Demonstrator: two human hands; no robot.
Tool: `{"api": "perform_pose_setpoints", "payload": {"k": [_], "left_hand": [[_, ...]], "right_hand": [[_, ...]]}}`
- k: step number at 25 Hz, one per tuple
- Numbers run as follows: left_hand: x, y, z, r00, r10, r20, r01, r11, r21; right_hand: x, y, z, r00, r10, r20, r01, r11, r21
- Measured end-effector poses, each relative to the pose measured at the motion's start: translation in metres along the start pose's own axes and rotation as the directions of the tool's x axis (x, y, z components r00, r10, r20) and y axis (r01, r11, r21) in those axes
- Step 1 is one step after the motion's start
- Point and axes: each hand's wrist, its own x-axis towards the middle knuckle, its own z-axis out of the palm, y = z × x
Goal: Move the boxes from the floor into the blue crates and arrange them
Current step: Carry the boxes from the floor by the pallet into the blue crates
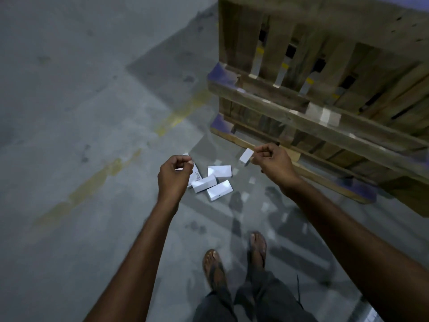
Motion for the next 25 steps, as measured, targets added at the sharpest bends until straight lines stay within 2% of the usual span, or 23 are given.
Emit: {"api": "perform_pose_setpoints", "payload": {"k": [8,17,22,25], "left_hand": [[0.065,-0.058,0.086,0.996,-0.092,-0.017,0.092,0.996,-0.003],[0.177,-0.244,0.182,0.989,-0.144,0.037,0.139,0.984,0.107],[0.249,-0.353,0.26,0.985,-0.081,0.151,0.053,0.983,0.177],[0.294,-0.4,0.308,0.979,-0.026,0.202,-0.015,0.98,0.199]], "right_hand": [[0.116,0.074,0.043,0.988,0.084,0.13,-0.076,0.995,-0.064],[0.273,0.246,0.123,0.988,0.131,0.082,-0.12,0.984,-0.132],[0.378,0.348,0.17,0.989,0.133,0.061,-0.119,0.974,-0.193],[0.44,0.391,0.186,0.994,0.107,-0.023,-0.108,0.936,-0.334]]}}
